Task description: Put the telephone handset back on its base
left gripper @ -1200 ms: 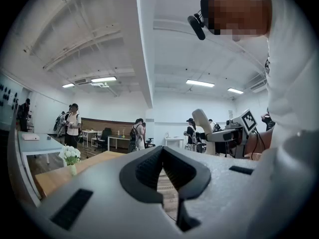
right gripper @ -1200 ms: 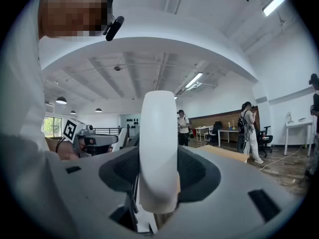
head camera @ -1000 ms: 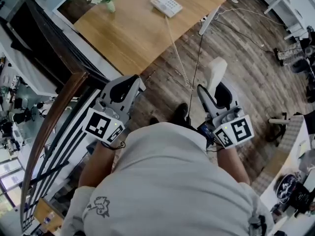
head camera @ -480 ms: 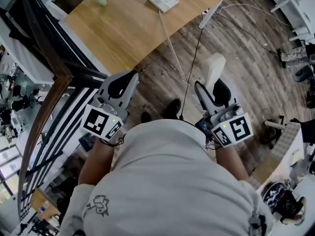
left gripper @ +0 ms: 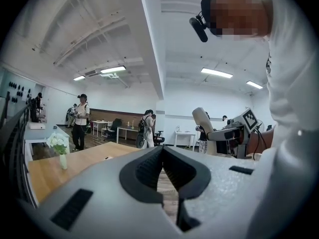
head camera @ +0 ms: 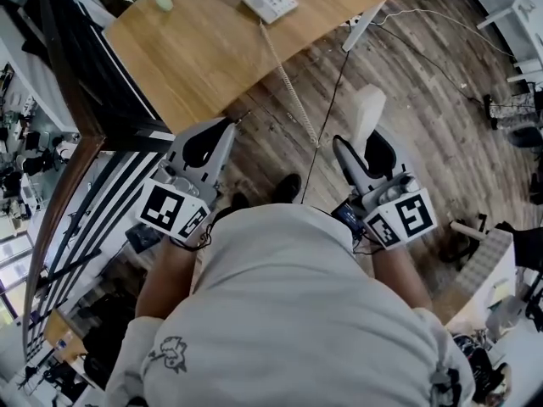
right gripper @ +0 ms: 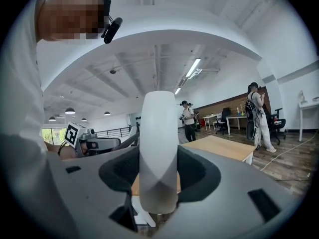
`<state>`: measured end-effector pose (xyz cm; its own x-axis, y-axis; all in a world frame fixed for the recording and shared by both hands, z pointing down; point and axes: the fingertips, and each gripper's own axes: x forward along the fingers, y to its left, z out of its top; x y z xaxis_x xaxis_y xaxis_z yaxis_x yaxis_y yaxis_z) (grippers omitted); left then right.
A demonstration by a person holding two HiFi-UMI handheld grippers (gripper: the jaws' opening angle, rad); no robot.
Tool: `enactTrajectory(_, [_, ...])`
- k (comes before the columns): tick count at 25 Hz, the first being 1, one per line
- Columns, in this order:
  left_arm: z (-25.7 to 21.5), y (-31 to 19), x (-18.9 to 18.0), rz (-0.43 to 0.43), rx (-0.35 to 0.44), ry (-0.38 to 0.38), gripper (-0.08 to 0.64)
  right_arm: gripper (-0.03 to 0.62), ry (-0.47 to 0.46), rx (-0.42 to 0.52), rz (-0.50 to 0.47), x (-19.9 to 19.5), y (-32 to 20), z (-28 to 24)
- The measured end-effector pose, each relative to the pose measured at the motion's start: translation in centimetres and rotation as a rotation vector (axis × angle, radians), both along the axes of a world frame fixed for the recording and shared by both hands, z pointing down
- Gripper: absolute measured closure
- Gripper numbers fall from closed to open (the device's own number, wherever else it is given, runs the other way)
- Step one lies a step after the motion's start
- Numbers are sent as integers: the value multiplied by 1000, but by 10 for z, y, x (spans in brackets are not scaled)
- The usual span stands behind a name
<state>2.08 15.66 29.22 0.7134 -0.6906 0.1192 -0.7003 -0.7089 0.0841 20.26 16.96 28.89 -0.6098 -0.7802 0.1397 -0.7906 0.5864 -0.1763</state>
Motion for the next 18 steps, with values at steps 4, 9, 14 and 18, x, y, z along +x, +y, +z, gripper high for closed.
enactTrajectory(4, [3,-4,17,-15,-8,-5,554,368,-6,-4,-20,16,-9,3])
enactTrajectory(9, [4,-11,30,-20,-13,-12,554,368,-19,-31,-20,31,-19,10])
enactTrajectory(14, [4,-28,32,-27,-12,-2,554,368,-11,-50,-29,31,-34,15])
enactTrajectory(18, [4,-49,32,-31,1,22,554,368,8,-66,-32,30,-51,19])
